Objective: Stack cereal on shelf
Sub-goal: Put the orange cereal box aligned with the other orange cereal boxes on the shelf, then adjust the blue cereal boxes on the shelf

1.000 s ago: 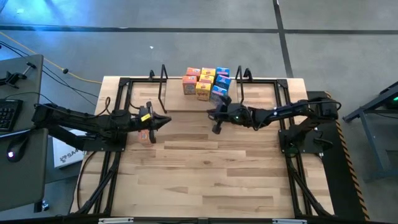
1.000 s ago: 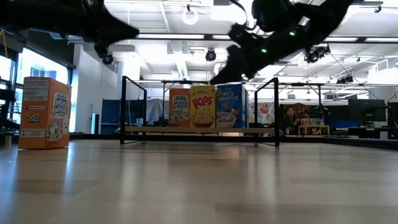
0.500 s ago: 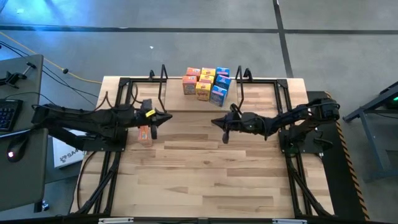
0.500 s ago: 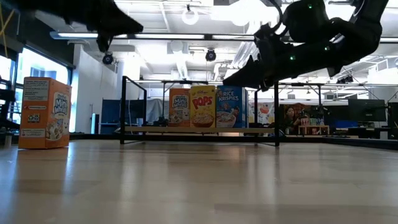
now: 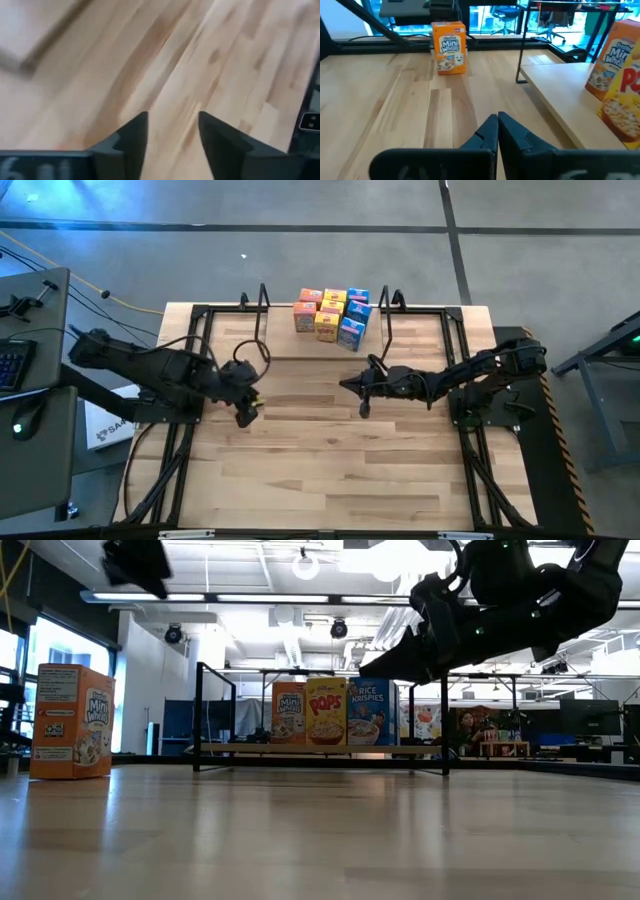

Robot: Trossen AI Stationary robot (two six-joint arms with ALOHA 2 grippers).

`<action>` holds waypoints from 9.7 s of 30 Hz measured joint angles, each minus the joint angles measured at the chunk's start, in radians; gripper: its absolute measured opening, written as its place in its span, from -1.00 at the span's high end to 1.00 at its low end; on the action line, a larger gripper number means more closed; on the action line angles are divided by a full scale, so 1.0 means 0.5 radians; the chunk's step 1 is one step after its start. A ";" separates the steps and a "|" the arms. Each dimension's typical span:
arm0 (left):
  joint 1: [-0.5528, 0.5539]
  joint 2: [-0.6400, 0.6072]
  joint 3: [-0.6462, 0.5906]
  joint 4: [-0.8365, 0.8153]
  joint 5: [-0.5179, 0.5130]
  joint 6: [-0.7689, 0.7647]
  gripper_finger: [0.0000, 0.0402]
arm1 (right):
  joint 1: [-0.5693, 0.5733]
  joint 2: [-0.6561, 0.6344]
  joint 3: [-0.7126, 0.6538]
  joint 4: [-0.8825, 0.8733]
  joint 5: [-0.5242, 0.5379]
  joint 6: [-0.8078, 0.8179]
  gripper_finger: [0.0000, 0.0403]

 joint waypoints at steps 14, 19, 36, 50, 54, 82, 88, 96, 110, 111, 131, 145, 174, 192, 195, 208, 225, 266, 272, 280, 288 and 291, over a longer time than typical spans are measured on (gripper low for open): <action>-0.034 0.243 0.391 -1.099 0.236 -1.372 -0.29 | 0.001 0.000 0.000 0.049 -0.041 -0.103 1.00; 0.092 0.064 0.157 -0.991 0.188 -1.476 -0.32 | 0.001 0.000 0.000 0.056 -0.092 -0.104 1.00; 0.372 -0.101 -0.328 -0.655 0.247 -1.453 -0.32 | 0.001 0.000 0.000 0.077 -0.109 -0.104 1.00; 0.379 -0.100 -0.511 -0.497 0.248 -1.436 -0.31 | 0.001 0.000 0.000 0.077 -0.109 -0.102 1.00; 0.378 -0.100 -0.534 -0.477 0.244 -1.390 -0.25 | 0.001 0.000 0.000 0.077 -0.109 -0.096 1.00; 0.463 0.051 -0.004 -0.244 0.109 0.267 0.20 | -0.001 0.000 0.001 0.071 -0.112 -0.096 1.00; 0.705 0.396 0.373 -0.219 0.126 1.060 0.20 | -0.001 0.000 0.002 0.063 -0.117 -0.078 1.00; 1.048 0.861 0.742 -0.197 0.133 1.831 0.20 | -0.001 0.001 0.002 0.063 -0.117 -0.066 1.00; 1.299 1.302 1.042 -0.138 0.126 2.263 0.20 | -0.001 0.001 0.002 0.062 -0.116 -0.083 1.00; 1.307 1.311 1.042 -0.144 0.130 2.261 0.19 | -0.001 0.001 0.002 0.062 -0.116 -0.083 1.00; 1.350 1.325 1.042 0.006 0.127 2.319 0.06 | -0.001 0.001 0.002 0.061 -0.116 -0.082 1.00; 1.359 1.354 1.041 0.006 -0.007 2.336 -0.13 | 0.000 0.001 0.002 0.061 -0.126 -0.050 1.00; 1.209 1.234 0.432 0.647 0.142 1.919 0.95 | 0.000 0.001 0.002 0.046 -0.133 -0.071 1.00; 1.218 1.234 0.261 0.982 -0.202 1.776 1.00 | 0.000 0.001 0.002 0.046 -0.125 -0.083 1.00; 1.218 1.233 0.261 0.997 -0.206 1.794 1.00 | 0.000 0.001 0.002 0.046 -0.125 -0.083 1.00; 1.218 1.233 0.261 0.944 -0.333 1.880 1.00 | 0.000 0.001 0.002 0.046 -0.126 -0.082 1.00; 1.257 1.233 0.261 1.082 -0.053 1.883 1.00 | 0.000 0.001 0.002 0.017 -0.135 -0.084 1.00; 0.762 -0.123 -1.053 2.380 0.237 1.515 1.00 | -0.187 0.201 0.920 -1.669 0.850 0.175 1.00; 0.751 -0.184 -1.183 2.433 0.207 1.476 1.00 | -0.310 0.230 0.929 -1.771 0.885 0.213 1.00; 0.751 -0.181 -1.237 2.518 0.207 1.457 1.00 | -0.369 0.230 0.929 -1.860 0.906 0.234 1.00; 0.751 -0.181 -1.237 2.519 0.207 1.461 1.00 | -0.407 0.232 0.929 -1.966 0.982 0.377 1.00; 0.751 -0.181 -1.237 2.519 0.207 1.460 1.00 | -0.408 0.232 0.929 -1.969 1.009 0.386 1.00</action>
